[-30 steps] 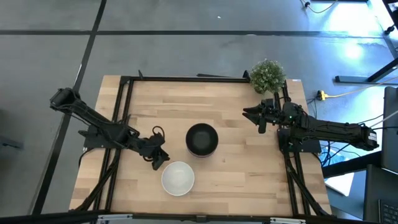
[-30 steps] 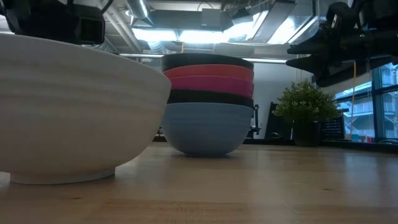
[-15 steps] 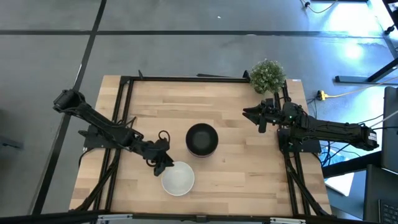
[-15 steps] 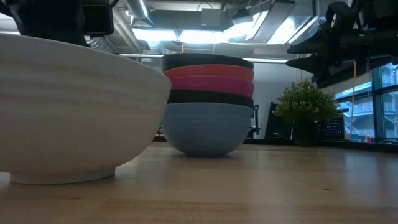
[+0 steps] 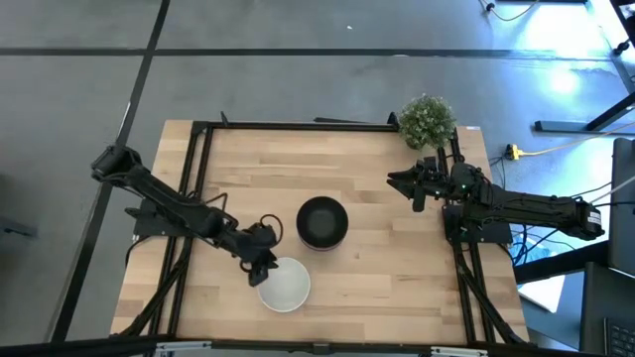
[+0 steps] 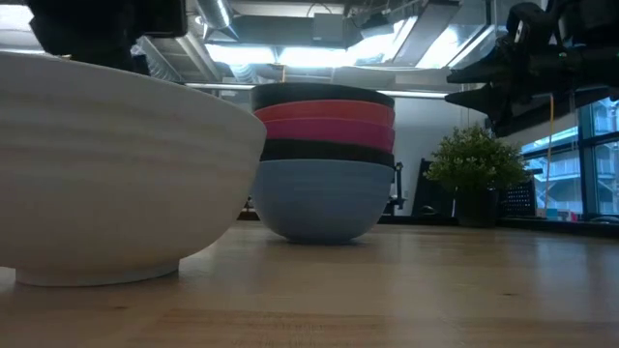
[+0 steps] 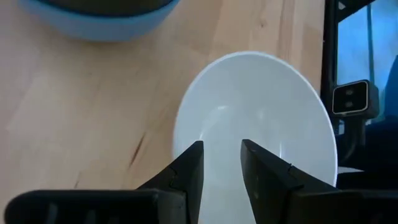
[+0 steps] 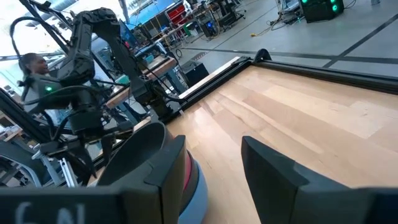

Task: Nest bowls inside each other
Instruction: Stack the white bowl on top of the black bowl

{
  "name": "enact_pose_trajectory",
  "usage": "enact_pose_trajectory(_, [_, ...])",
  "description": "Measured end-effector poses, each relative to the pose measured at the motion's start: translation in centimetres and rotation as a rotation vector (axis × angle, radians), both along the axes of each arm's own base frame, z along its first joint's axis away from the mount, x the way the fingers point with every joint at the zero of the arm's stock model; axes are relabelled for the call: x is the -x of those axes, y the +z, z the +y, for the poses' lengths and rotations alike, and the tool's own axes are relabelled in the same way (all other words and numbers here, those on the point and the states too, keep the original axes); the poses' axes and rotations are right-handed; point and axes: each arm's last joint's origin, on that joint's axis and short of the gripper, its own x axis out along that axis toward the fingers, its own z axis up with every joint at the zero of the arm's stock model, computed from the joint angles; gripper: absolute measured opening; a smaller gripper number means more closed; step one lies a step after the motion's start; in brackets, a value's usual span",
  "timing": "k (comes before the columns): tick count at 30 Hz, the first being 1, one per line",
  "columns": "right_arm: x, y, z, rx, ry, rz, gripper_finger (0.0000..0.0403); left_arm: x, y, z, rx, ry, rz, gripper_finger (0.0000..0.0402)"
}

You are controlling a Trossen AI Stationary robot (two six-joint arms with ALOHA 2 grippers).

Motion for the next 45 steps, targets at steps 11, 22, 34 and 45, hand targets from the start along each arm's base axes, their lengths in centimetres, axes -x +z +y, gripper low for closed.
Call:
enact_pose_trajectory(11, [0.0, 0.0, 0.0, 0.001, 0.0, 0.0, 0.0158, -1.3, -1.9, -0.7, -0.097, -0.019, 0.179, 0.0101])
enact_pose_trajectory(22, [0.0, 0.0, 0.0, 0.005, 0.0, 0.002, 0.0158, -1.9, 0.1, -0.7, -0.12, -0.038, 0.104, 0.0101])
enact_pose_trajectory(34, [0.0, 0.0, 0.0, 0.008, 0.008, 0.002, 0.0158, -1.8, -0.2, 0.3, -0.211, 0.017, 0.139, 0.0101])
enact_pose_trajectory(45, [0.0, 0.0, 0.0, 0.015, 0.009, 0.004, 0.0158, -1.9, -0.4, 1.3, -0.163, -0.013, 0.197, 0.0101])
